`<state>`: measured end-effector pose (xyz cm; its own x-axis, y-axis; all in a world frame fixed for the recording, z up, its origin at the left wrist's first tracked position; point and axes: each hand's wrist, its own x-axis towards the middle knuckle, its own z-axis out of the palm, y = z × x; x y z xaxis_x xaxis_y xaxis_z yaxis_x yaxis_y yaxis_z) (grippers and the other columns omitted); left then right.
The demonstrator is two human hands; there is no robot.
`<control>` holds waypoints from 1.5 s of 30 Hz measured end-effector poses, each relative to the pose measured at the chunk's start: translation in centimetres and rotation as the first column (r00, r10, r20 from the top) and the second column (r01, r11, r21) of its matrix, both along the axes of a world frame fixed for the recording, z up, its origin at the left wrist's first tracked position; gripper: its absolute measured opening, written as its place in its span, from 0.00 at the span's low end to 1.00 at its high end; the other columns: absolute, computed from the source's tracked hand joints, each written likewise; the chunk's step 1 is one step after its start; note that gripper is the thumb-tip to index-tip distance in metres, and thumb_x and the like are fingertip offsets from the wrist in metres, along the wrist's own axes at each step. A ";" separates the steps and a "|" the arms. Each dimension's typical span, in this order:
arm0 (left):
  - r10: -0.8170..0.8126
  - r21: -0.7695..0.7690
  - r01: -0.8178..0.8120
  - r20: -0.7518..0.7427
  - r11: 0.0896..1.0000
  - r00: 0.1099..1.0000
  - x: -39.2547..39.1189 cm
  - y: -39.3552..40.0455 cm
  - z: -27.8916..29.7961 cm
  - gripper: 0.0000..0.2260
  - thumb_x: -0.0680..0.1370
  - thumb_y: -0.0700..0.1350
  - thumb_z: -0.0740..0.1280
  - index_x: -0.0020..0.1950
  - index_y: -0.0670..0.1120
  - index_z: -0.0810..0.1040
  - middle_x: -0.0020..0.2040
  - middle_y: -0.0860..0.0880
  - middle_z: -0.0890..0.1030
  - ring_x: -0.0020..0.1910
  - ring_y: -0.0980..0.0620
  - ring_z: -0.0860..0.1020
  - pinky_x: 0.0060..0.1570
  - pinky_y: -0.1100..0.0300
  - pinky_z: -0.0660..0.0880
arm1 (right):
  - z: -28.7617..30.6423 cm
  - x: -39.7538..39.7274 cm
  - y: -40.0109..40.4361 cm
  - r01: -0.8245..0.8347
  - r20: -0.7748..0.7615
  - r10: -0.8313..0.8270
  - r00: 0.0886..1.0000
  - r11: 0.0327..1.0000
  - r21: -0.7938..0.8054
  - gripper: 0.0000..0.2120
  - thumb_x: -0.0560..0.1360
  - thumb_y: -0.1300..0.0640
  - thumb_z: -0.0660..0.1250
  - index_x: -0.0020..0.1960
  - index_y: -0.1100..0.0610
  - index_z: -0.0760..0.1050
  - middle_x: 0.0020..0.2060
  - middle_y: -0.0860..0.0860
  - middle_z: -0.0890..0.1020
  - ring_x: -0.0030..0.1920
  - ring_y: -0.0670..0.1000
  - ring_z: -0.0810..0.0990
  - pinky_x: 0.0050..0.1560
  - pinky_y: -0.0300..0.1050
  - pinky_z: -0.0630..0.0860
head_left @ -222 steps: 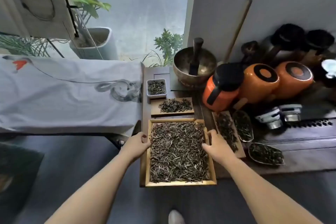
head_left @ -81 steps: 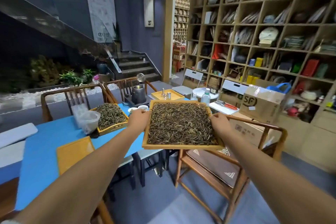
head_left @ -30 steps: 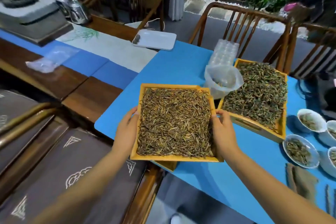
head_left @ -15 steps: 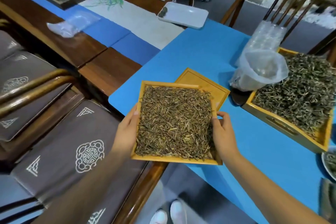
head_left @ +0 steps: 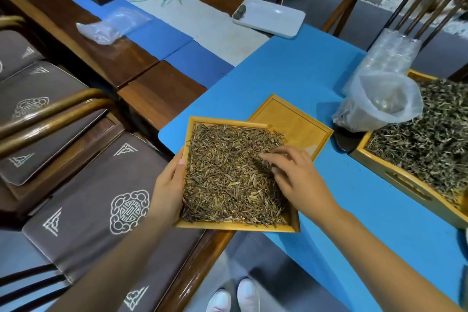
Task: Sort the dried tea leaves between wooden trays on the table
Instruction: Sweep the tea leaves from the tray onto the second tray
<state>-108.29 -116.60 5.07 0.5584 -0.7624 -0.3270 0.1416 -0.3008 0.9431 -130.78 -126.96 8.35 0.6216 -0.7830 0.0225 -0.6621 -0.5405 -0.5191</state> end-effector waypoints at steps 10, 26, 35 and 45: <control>-0.059 0.051 0.057 0.036 0.997 0.998 1.3 0.2 -0.6 0.12 0.78 0.58 0.57 0.57 0.71 0.75 0.54 0.65 0.81 0.56 0.61 0.79 0.57 0.56 0.73 | -2.1 1.9 -1.2 -0.145 -0.166 0.143 0.976 0.989 -0.001 0.20 0.77 0.64 0.60 0.67 0.51 0.71 0.67 0.52 0.71 0.67 0.55 0.66 0.68 0.47 0.62; -0.051 0.104 0.045 0.056 0.994 0.997 0.1 0.3 -0.3 0.13 0.80 0.54 0.57 0.52 0.74 0.75 0.49 0.74 0.78 0.49 0.76 0.75 0.45 0.76 0.69 | -3.5 1.3 -4.3 -0.054 -0.182 0.058 0.982 0.998 0.031 0.19 0.77 0.66 0.59 0.66 0.53 0.72 0.66 0.52 0.72 0.67 0.55 0.66 0.68 0.46 0.61; -0.074 0.082 0.069 0.065 0.994 0.995 0.4 1.0 -0.8 0.13 0.81 0.53 0.57 0.56 0.72 0.75 0.53 0.71 0.79 0.53 0.73 0.75 0.43 0.80 0.70 | -4.0 1.4 -6.1 0.055 -0.176 -0.035 0.984 0.992 0.112 0.16 0.79 0.60 0.57 0.66 0.54 0.70 0.65 0.54 0.72 0.66 0.55 0.67 0.66 0.45 0.62; -0.058 0.090 0.055 0.030 0.994 0.998 1.1 1.6 -1.5 0.14 0.81 0.54 0.56 0.62 0.68 0.73 0.58 0.64 0.79 0.58 0.64 0.77 0.55 0.64 0.70 | -3.4 1.5 -7.3 0.148 -0.168 -0.126 0.978 0.982 0.121 0.16 0.80 0.58 0.55 0.66 0.57 0.69 0.64 0.56 0.73 0.65 0.57 0.68 0.64 0.45 0.63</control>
